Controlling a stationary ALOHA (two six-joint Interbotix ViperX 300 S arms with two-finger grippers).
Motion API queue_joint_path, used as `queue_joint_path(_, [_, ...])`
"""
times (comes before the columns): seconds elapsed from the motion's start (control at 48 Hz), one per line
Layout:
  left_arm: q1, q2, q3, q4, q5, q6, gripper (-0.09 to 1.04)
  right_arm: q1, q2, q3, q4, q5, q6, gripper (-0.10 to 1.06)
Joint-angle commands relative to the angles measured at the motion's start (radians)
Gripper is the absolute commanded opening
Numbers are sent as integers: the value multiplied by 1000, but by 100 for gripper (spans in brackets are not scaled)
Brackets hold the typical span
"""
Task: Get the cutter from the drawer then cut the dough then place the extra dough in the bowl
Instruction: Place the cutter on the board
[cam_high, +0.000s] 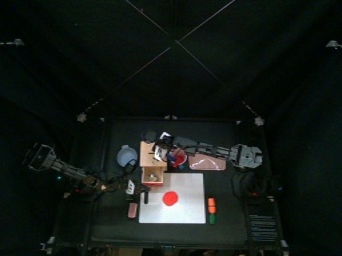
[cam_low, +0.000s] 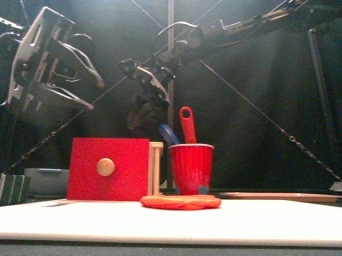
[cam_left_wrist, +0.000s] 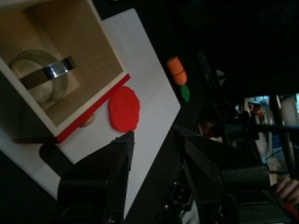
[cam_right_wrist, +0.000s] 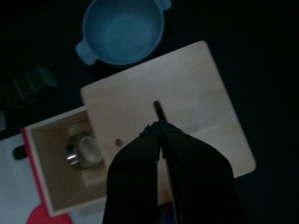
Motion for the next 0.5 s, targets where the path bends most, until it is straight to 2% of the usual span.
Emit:
queue_joint_path(0.021, [23,-41,25,54,-5,3,79,46,-80,32,3,-25,-3,12])
queue_joint_path(0.146, [51,-75,58,97,-5,3,79,92,-98,86,-3,-69,2,30])
queue_joint_path(0.375, [120,-126,87,141,2,5,79,114,-103,153,0,-166,18,64])
queue_joint_path(0.5, [141,-144,94,161,2,5,79,114,-91,163,-2,-199,18,71])
